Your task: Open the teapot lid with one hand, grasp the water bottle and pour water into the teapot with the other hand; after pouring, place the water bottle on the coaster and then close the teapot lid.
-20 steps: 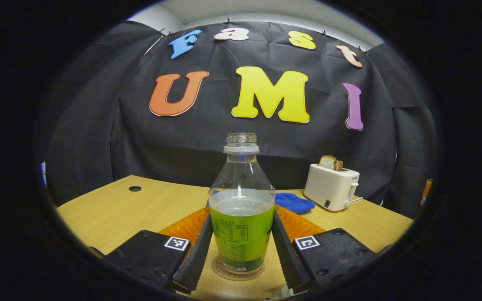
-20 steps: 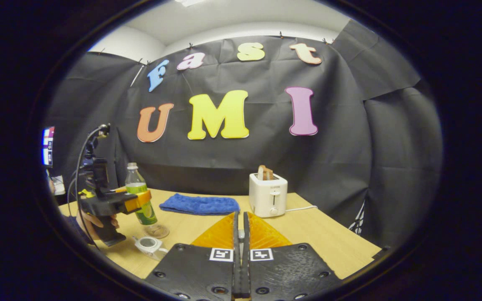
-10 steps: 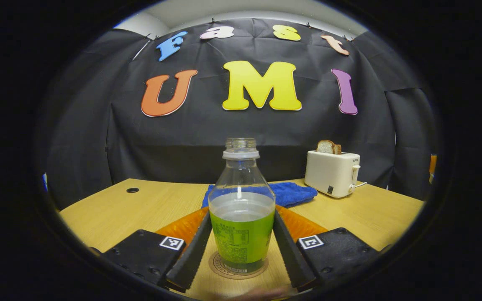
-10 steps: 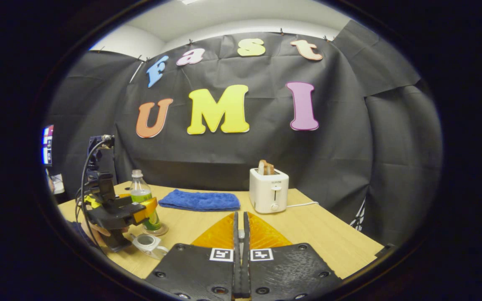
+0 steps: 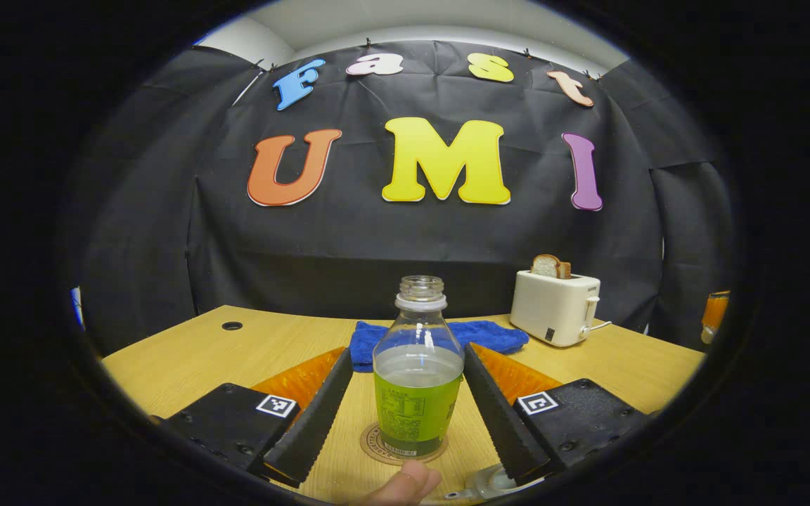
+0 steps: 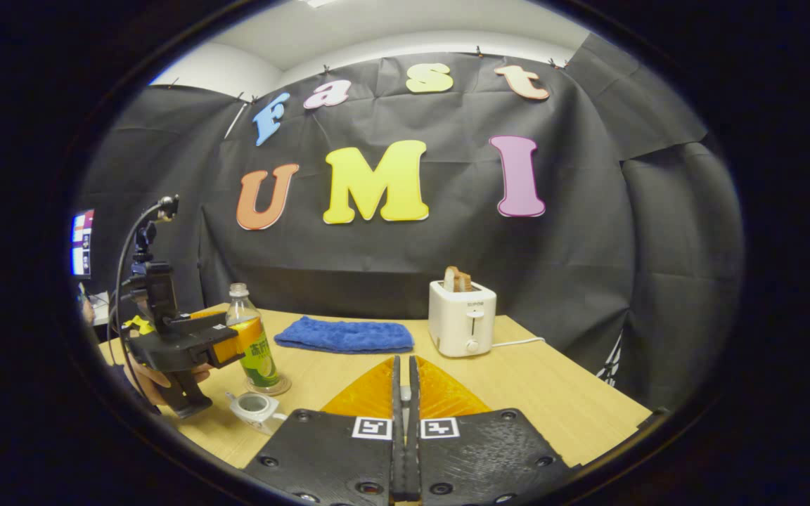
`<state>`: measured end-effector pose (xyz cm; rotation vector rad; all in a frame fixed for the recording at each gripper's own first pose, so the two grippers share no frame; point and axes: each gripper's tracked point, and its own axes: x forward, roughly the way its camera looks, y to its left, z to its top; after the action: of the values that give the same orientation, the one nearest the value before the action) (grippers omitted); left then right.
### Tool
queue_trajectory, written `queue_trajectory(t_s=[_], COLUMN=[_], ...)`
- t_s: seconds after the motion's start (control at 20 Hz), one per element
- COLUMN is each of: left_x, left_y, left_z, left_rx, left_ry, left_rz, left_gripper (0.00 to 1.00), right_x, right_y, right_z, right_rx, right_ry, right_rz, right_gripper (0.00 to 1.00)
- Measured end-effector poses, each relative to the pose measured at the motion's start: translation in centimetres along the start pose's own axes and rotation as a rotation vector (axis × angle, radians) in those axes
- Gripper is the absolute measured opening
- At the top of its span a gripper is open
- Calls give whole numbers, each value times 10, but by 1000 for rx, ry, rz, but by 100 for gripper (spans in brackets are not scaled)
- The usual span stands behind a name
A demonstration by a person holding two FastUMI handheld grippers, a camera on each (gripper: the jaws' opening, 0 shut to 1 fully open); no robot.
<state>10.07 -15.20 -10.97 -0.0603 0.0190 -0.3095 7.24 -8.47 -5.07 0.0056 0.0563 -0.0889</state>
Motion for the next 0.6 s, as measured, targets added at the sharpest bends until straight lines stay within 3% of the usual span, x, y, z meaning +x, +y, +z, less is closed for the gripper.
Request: queue_trajectory(t_s=[0.2, 0.35, 0.6], left_x=[-27, -52, -97], left_y=[7, 20, 53], left_z=[4, 0, -10], left_rx=[-5, -39, 31], left_ry=[-18, -10, 3], left_rz=[-14, 24, 142], left_gripper=[98, 98, 96], right_x=[-2, -3, -3], right_y=[18, 38, 92], right_z=[-2, 0, -7], right_rx=[-32, -28, 82], right_ry=[-4, -27, -7], right_rz=[19, 61, 218], right_gripper=[0, 0, 0])
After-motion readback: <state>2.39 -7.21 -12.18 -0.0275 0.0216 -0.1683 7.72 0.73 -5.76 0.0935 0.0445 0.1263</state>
